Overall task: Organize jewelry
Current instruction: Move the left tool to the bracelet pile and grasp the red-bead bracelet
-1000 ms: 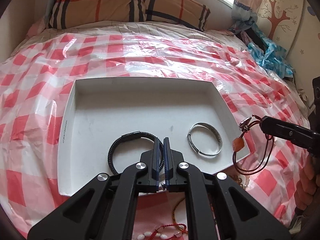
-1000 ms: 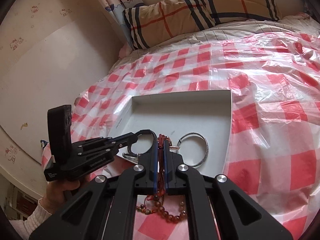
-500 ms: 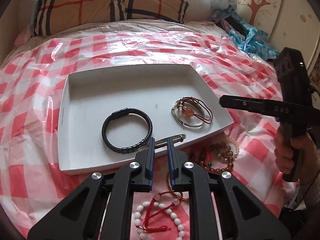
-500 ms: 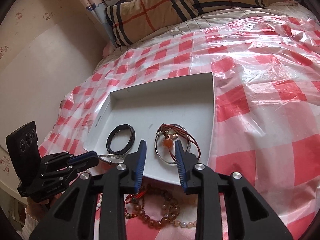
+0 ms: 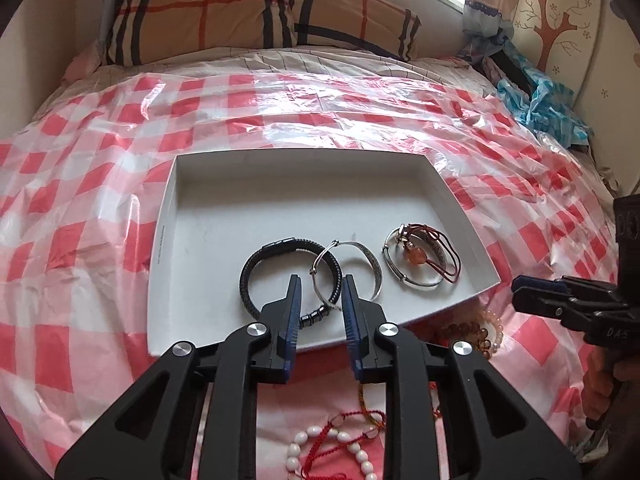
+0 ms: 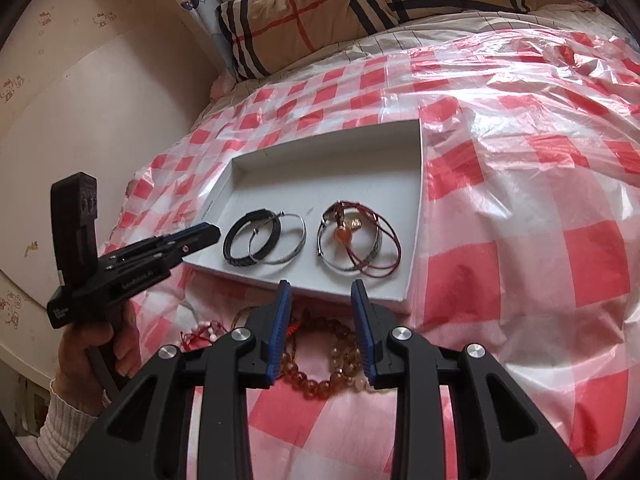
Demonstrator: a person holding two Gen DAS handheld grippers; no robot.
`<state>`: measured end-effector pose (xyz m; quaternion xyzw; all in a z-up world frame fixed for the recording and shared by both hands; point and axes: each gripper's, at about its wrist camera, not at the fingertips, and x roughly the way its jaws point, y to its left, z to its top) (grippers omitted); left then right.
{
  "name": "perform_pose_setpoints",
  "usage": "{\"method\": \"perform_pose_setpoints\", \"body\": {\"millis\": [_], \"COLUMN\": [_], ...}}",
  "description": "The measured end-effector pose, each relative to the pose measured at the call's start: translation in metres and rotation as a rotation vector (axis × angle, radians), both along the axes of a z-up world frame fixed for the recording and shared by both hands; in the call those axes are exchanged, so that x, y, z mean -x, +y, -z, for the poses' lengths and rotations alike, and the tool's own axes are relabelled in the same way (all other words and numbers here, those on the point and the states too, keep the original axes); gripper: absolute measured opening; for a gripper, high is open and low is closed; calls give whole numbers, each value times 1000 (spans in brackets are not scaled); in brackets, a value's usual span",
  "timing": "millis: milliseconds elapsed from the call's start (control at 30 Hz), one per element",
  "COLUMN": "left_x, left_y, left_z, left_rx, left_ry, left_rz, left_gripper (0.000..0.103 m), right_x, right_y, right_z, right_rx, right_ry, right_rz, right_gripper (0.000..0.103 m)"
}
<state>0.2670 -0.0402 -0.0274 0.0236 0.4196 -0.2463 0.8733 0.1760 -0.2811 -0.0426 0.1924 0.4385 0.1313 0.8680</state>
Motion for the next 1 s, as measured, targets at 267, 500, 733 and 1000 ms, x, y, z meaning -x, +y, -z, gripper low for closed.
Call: {"method": "perform_pose_setpoints", "body": {"millis": [267, 500, 733, 1000], "left_x": [55, 79, 91, 103], "left_y": [10, -26, -47, -63], "left_z": [6, 15, 18, 10], "left_rx": [67, 12, -55, -149], "left_ry": [37, 32, 22, -50], "left_rz": [55, 178, 164, 148], "left_gripper": [33, 37, 42, 49], "right_x": [22, 31, 39, 48], "right_y": [6, 3, 2, 0], "right_z": [20, 19, 14, 9], "right_rx": [40, 78, 64, 56], "right_ry": [57, 58, 52, 46], "right_rz": [-15, 14, 23, 35], "right_gripper": [31, 31, 31, 31]}}
